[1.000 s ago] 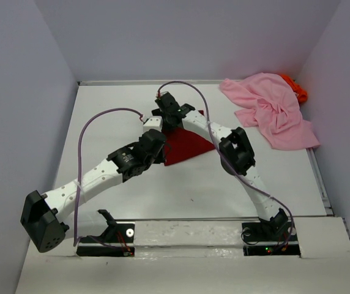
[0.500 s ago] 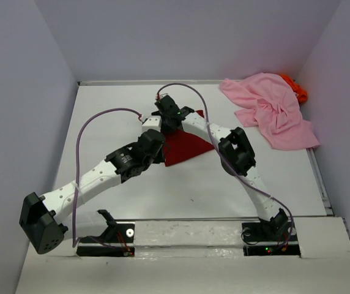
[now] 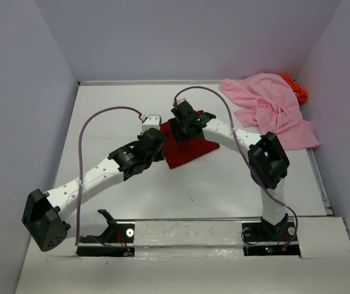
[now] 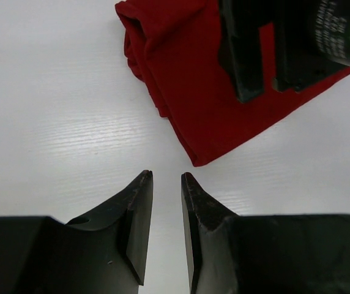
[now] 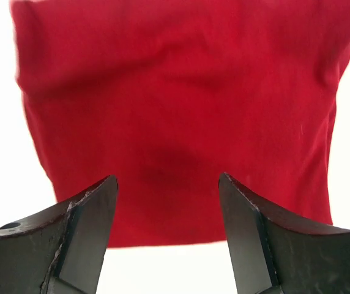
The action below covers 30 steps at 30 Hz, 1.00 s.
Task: Fold and stack the t-shirts
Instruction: Neatly place the folded tshirt to the corner
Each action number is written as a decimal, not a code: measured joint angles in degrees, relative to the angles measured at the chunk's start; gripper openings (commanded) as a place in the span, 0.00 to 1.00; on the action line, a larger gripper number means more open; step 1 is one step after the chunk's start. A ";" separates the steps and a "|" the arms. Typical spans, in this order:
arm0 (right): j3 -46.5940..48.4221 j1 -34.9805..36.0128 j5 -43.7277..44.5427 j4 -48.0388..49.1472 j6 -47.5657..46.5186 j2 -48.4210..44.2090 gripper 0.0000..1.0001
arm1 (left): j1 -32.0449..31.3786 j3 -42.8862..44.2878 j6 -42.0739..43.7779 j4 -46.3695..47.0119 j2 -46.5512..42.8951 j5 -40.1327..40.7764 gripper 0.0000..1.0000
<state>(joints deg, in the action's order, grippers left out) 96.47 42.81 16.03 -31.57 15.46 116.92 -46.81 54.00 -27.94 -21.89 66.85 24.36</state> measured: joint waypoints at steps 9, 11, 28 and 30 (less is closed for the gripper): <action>-10.80 -0.02 -0.44 2.47 1.46 -3.06 0.72 | 0.63 0.00 0.94 0.74 2.86 0.11 0.36; -10.82 -0.02 -0.57 3.15 1.53 -1.70 0.72 | 0.81 0.00 0.96 1.40 3.13 0.02 0.35; -8.07 -1.25 -1.03 7.93 1.31 3.50 0.72 | 10.36 -1.07 3.21 5.73 11.69 -2.80 0.35; -10.40 -1.64 -1.03 8.46 1.38 2.01 0.72 | 11.08 -0.72 3.65 5.86 12.63 -2.97 0.35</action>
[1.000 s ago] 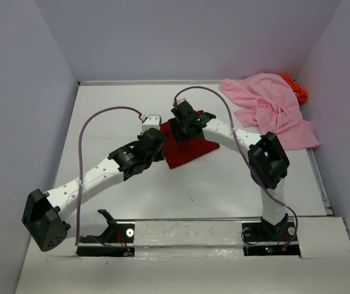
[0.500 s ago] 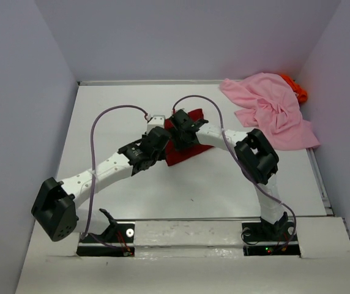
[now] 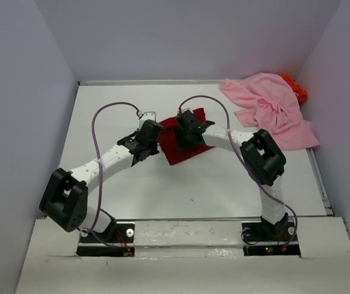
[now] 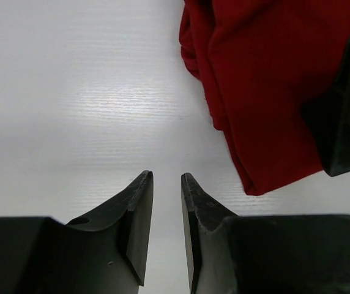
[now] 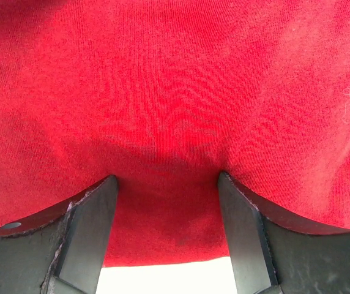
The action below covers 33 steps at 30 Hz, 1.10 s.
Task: Fold and stack the t-shirts
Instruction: Neatly place the folded tshirt to the corner
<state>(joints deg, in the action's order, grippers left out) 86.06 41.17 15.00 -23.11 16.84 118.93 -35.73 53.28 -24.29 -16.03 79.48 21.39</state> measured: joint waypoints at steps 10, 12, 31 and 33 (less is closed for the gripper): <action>-3.21 -1.88 0.00 0.61 0.04 -2.36 0.72 | 0.07 0.13 0.44 1.57 5.86 -3.52 0.35; -3.34 -1.88 -0.22 0.26 0.02 -3.04 0.72 | 0.07 0.11 0.44 1.55 5.70 -3.72 0.35; -4.46 4.42 -3.04 -2.45 0.02 -9.81 0.71 | 0.09 -0.46 -0.44 1.55 2.23 -4.35 0.35; -4.68 5.68 -3.04 -2.60 -0.22 -8.52 0.71 | 0.11 -0.46 -0.44 1.36 1.51 -4.33 0.35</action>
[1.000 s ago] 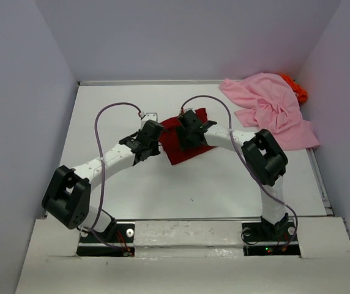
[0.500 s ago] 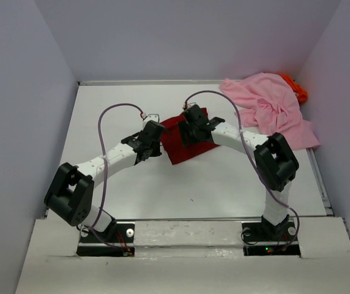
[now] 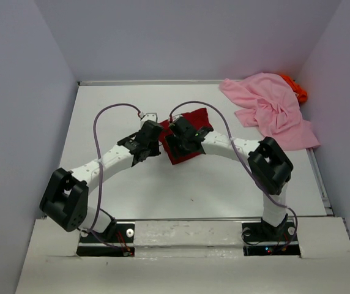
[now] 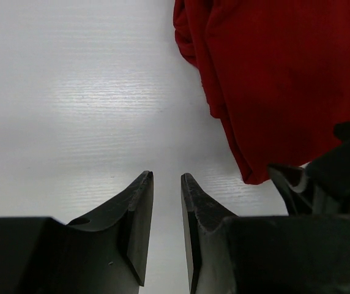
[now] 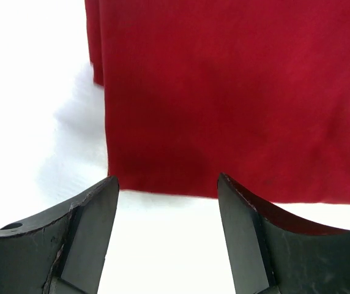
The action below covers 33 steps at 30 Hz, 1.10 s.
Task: Fold and stack the t-shirts
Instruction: Neatly place the folded tshirt to the corner
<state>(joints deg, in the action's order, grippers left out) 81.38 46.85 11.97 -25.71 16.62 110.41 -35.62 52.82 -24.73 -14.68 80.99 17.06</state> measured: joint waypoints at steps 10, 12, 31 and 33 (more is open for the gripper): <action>-2.40 2.51 0.24 -2.19 -1.75 0.63 0.71 | 0.83 0.02 0.07 -0.94 -1.70 -0.17 0.35; -2.51 2.67 0.24 -2.58 -1.95 0.63 0.71 | 0.85 0.04 0.07 -0.98 -1.70 -0.39 0.35; 2.82 6.45 0.24 -4.28 -3.61 5.77 0.71 | 1.07 0.02 0.07 -1.01 -2.12 -1.62 0.35; 3.50 6.45 0.50 -4.35 -3.80 6.14 0.71 | 1.11 0.02 0.09 -1.07 -2.71 -1.60 0.35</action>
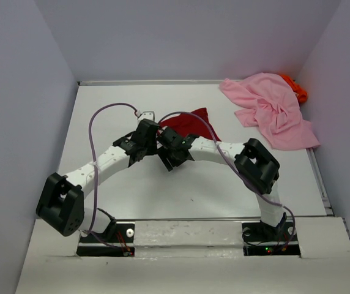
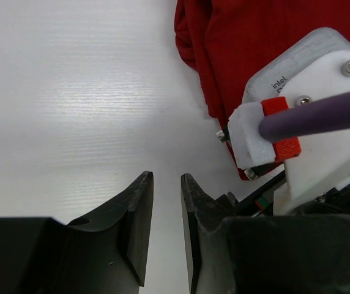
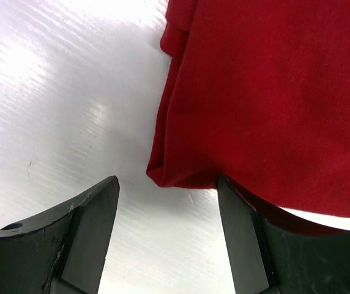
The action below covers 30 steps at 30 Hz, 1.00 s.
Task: Fold and stack the t-shirts
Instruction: Neatly place the folded tshirt to the corner
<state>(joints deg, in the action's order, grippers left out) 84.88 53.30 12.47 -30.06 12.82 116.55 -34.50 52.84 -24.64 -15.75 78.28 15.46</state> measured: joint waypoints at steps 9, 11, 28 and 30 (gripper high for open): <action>1.11 0.00 1.16 1.70 -1.31 2.12 0.43 | 0.20 -0.90 0.09 -0.42 -2.95 0.04 0.35; 1.09 0.00 1.16 1.88 -1.60 2.14 0.34 | 0.20 -0.96 0.11 -0.35 -3.04 0.00 0.35; -1.92 -0.07 2.36 5.03 -2.58 0.63 0.00 | 0.90 -5.84 -3.89 3.82 0.35 -2.08 0.36; -2.47 -0.07 2.36 5.01 -2.64 0.13 0.00 | 0.90 -6.34 -4.74 4.96 0.59 -2.71 0.36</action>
<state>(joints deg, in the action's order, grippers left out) 82.41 53.23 14.83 -25.06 10.17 116.68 -33.61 46.50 -29.39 -10.79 78.87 12.75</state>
